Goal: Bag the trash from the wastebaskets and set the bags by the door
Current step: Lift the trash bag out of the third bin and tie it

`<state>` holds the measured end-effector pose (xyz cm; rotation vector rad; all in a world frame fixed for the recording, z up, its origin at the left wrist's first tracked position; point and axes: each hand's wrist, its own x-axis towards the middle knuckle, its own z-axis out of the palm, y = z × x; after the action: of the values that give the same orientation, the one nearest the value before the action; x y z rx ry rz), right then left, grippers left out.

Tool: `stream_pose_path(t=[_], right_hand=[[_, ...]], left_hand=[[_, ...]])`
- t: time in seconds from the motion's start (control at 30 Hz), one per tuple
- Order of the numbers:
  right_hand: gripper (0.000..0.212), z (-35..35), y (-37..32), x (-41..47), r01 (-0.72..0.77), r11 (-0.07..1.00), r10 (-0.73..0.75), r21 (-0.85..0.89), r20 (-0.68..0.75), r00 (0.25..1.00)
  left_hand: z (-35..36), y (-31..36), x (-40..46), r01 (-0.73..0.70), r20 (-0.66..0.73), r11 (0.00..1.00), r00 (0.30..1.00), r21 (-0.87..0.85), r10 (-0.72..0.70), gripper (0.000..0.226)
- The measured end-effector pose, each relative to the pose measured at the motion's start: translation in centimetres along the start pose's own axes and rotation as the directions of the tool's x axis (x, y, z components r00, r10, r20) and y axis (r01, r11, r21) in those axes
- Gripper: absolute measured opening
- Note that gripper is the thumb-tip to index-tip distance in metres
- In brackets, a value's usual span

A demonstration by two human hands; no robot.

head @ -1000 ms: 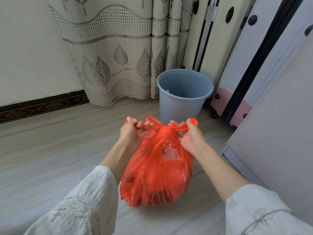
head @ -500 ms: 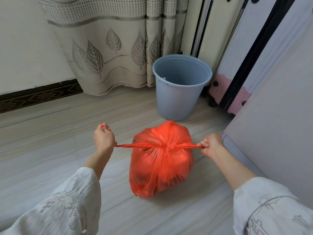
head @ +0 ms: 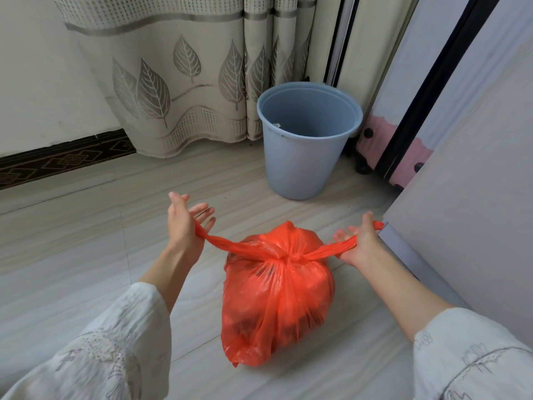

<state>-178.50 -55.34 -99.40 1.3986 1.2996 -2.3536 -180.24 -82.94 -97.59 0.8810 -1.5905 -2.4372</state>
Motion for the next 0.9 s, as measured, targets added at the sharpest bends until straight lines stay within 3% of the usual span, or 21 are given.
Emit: stream_pose_path(t=[0.07,0.13,0.2,0.27,0.37,0.4,0.47,0.5,0.57,0.63,0.7,0.8,0.9], right_hand=[[0.071,0.2,0.9,-0.6,-0.117,0.984,0.117,-0.137,-0.003,0.993],[0.066,0.6,2.3,-1.5,-0.133,0.961,0.136,-0.243,-0.003,0.991],[0.072,0.6,3.7,-1.4,-0.086,0.944,0.085,-0.319,-0.017,0.996],[0.070,0.8,5.3,-1.2,-0.007,0.904,-0.016,-0.427,-0.051,0.999],[0.039,1.3,7.0,-3.1,0.146,0.677,-0.252,-0.721,-0.041,0.967],[0.036,1.5,7.3,-3.6,0.207,0.574,-0.348,-0.792,-0.008,0.937],[0.037,2.0,7.2,-4.5,0.337,0.447,-0.487,-0.829,0.090,0.869],[0.037,2.3,6.9,-4.9,0.401,0.461,-0.508,-0.792,0.135,0.851],[0.041,3.1,6.5,-5.1,0.481,0.616,-0.478,-0.624,0.190,0.858],[0.046,3.6,5.6,-4.4,0.403,0.805,-0.360,-0.436,0.181,0.915],[0.044,3.6,4.1,-3.6,0.231,0.955,-0.204,-0.187,0.154,0.967],[0.040,3.1,1.0,-2.9,0.126,0.986,-0.140,0.111,0.131,0.981],[0.038,2.2,-0.8,-1.9,0.142,0.969,-0.161,0.201,0.081,0.984]], left_hand=[[0.5,-0.6,-0.2,0.092,0.031,0.996,0.995,-0.021,-0.091,0.063],[0.9,-1.7,-0.8,0.204,0.027,0.977,0.979,-0.060,-0.202,0.073],[1.5,-3.0,-1.7,0.236,-0.020,0.971,0.971,-0.042,-0.237,0.061],[2.0,-4.3,-2.7,0.174,-0.084,0.984,0.982,0.043,-0.170,0.042],[2.4,-5.6,-4.1,0.057,-0.148,0.983,0.989,0.174,-0.032,0.028],[2.4,-5.8,-4.4,0.038,-0.145,0.978,0.989,0.207,-0.008,0.021],[2.6,-6.1,-5.1,0.037,-0.089,0.984,0.996,0.175,-0.022,0.031],[2.8,-6.1,-5.5,0.072,-0.037,0.991,0.997,0.117,-0.068,0.037],[3.3,-5.8,-6.3,0.127,0.062,0.991,0.990,0.028,-0.129,0.042],[3.7,-5.2,-7.1,0.132,0.149,0.991,0.980,0.032,-0.135,0.042],[4.1,-4.7,-8.2,0.137,0.246,0.987,0.957,0.089,-0.155,0.041],[5.6,-4.2,-10.5,0.139,0.416,0.978,0.889,0.159,-0.194,0.042],[7.6,-3.3,-12.4,0.091,0.518,0.976,0.835,0.198,-0.183,0.043]])
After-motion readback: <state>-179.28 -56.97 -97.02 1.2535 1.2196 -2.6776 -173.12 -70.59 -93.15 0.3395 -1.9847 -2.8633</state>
